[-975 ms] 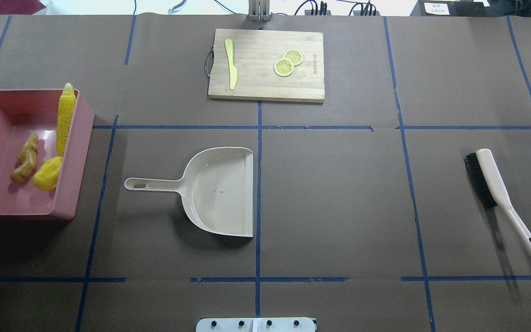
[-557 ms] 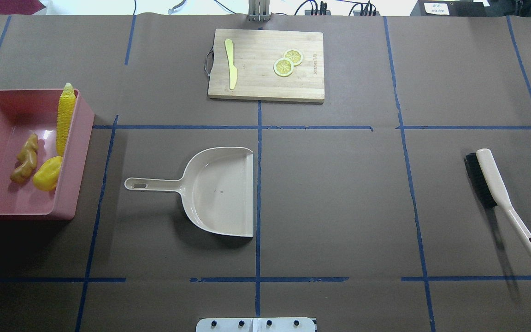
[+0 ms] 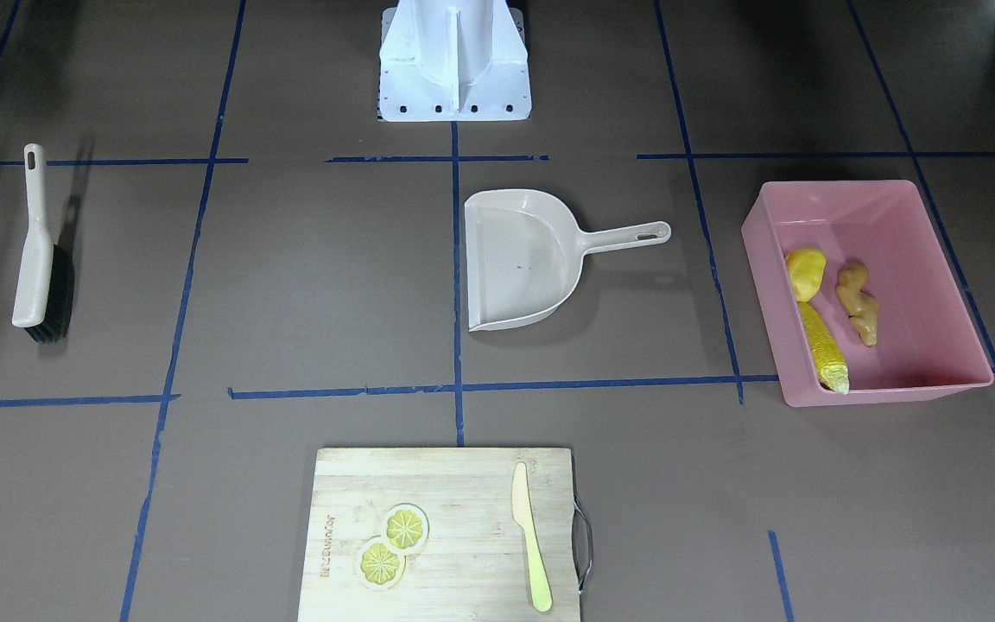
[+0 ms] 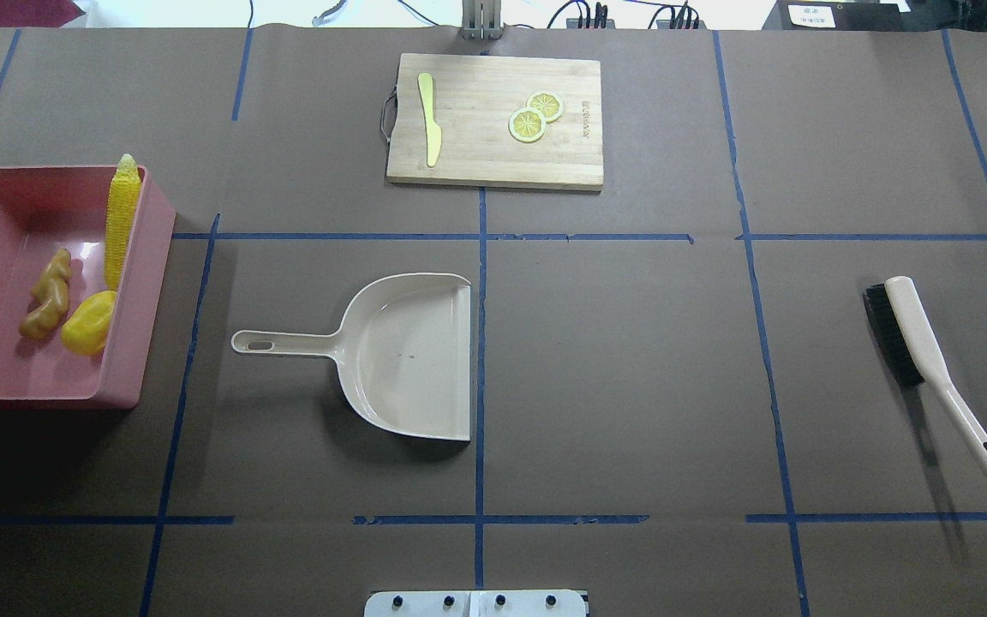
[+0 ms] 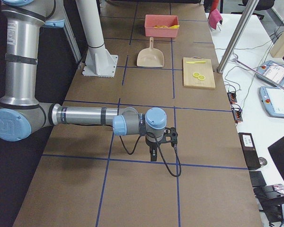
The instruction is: Sweep and dump trash into bin
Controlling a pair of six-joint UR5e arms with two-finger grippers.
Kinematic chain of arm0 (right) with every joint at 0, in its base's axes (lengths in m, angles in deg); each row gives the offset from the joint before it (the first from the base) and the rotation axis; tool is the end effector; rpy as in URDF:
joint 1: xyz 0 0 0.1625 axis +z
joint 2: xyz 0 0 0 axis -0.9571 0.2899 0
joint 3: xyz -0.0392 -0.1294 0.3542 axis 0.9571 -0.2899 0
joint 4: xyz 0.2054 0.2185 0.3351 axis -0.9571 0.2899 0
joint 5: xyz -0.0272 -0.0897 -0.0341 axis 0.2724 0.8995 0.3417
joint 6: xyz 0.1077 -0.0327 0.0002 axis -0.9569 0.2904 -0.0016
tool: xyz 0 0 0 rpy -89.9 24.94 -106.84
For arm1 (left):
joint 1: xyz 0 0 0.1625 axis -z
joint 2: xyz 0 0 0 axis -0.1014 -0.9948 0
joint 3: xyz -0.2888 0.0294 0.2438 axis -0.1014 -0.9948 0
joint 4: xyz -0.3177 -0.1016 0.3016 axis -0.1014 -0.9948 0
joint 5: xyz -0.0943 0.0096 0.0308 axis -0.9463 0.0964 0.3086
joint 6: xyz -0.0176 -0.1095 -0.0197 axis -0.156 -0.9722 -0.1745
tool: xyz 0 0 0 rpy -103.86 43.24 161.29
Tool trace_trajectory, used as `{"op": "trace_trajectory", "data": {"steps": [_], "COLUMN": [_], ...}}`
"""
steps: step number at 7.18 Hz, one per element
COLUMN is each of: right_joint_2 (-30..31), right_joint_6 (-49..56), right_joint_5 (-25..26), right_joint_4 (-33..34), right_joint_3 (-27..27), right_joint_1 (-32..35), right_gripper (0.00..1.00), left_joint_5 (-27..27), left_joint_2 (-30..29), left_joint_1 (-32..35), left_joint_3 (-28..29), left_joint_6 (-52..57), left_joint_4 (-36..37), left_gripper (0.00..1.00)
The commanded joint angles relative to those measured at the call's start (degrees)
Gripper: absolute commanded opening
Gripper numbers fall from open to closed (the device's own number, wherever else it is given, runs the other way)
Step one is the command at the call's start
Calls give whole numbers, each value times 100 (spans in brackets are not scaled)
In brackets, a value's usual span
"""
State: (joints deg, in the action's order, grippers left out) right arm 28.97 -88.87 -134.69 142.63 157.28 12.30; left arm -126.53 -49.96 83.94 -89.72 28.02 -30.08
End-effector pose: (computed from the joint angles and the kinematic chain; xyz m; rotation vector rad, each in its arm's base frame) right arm 0.0154 -0.4861 0.6106 0.0364 -0.7858 -0.0505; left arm -0.0485 -0.5375 0.5720 0.1283 0.8207 0.0655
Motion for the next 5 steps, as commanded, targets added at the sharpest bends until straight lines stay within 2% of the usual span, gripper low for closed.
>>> {"op": "trace_trajectory", "data": {"steps": [1, 3, 5], "right_joint_2": [45, 45, 45], "right_joint_6": [14, 14, -39], "right_joint_5": [14, 14, 14], "right_joint_4": [-8, -8, -8], "right_joint_3": [15, 58, 103], "right_joint_1": [7, 24, 25], "right_gripper": [100, 100, 100], "left_joint_5": [191, 211, 246], "left_joint_2": [15, 285, 296], "left_joint_1": [-2, 7, -28], "left_joint_3": [-17, -235, -167], "left_joint_6": [-55, 6, 6], "left_joint_4": [-156, -225, -226], "left_gripper": [100, 100, 100]}}
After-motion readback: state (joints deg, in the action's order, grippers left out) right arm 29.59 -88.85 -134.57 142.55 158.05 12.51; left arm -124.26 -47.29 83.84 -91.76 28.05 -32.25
